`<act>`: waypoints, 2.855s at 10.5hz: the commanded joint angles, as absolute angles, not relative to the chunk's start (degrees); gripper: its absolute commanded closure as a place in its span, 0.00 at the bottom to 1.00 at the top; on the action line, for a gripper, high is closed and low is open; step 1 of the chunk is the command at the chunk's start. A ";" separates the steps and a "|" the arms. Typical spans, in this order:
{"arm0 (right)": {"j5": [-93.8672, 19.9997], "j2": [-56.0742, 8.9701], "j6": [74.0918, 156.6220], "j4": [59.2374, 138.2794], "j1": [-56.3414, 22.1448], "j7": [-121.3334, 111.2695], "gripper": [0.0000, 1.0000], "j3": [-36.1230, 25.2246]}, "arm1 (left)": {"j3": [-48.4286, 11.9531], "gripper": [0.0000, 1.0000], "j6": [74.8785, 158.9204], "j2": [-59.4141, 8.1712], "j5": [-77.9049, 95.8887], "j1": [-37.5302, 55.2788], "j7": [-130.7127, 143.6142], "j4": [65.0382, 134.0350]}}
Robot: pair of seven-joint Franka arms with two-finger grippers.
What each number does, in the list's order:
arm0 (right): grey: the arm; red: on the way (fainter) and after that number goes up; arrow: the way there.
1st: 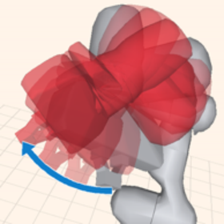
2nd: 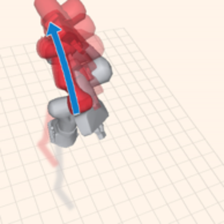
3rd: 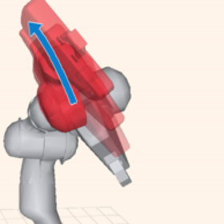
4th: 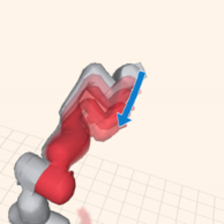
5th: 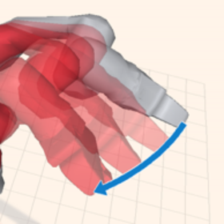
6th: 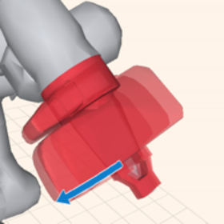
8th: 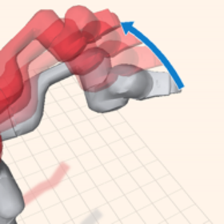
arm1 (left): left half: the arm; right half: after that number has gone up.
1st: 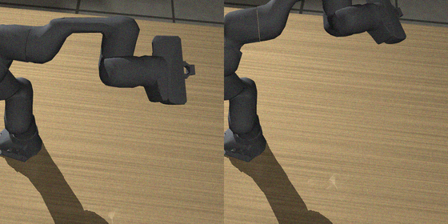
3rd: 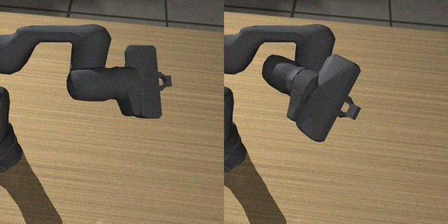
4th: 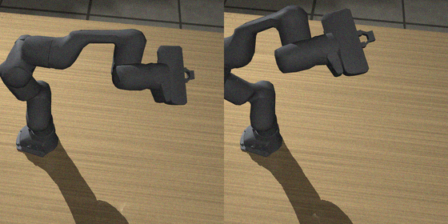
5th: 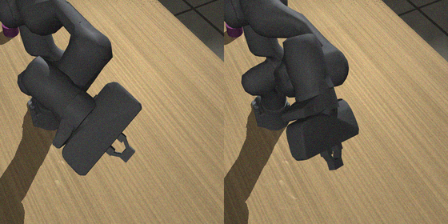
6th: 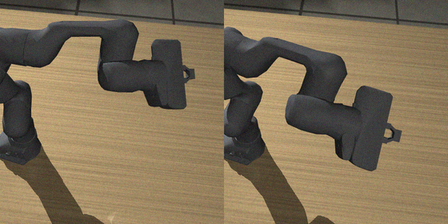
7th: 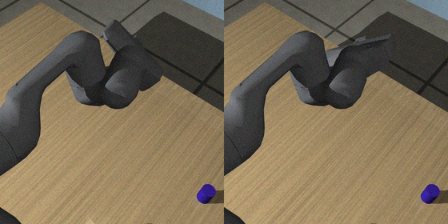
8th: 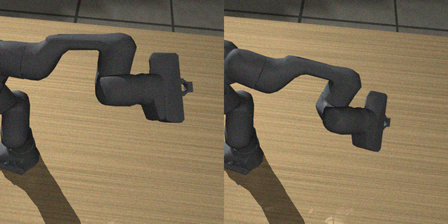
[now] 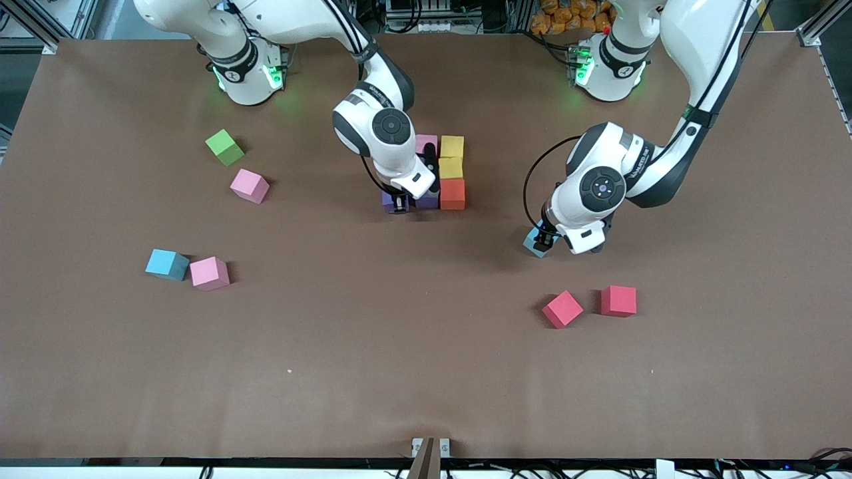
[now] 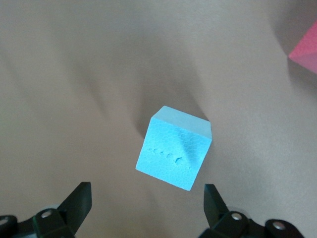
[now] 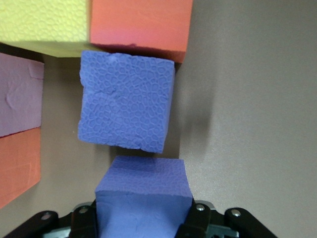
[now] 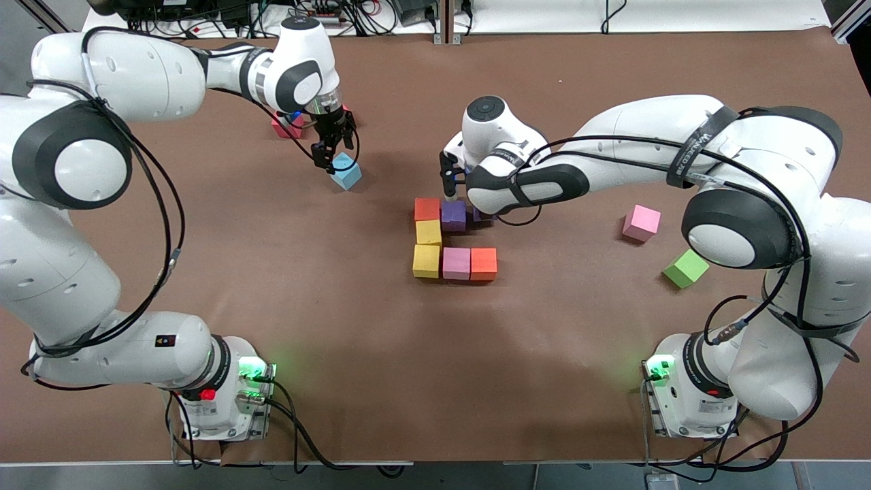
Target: Form number 2 with 11 blocks
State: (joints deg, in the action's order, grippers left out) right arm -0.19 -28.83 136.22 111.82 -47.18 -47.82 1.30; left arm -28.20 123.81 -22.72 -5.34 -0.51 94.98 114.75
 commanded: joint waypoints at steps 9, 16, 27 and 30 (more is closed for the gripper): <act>-0.09 -29.18 139.04 113.20 -49.04 -44.38 0.50 1.14 | -26.54 0.00 125.24 -25.66 -11.69 1.32 85.87 113.21; -0.09 -29.79 139.13 113.20 -49.39 -42.63 0.50 1.14 | -24.26 0.00 132.36 -29.97 -11.78 3.25 86.75 114.17; -0.18 -29.62 139.75 113.29 -49.57 -42.36 0.00 1.14 | -23.21 0.82 132.45 -29.00 -12.13 5.10 81.24 111.18; -0.18 -25.42 139.48 116.09 -49.22 -42.54 0.00 1.23 | -23.12 0.84 132.54 -29.53 -12.30 8.16 78.58 111.18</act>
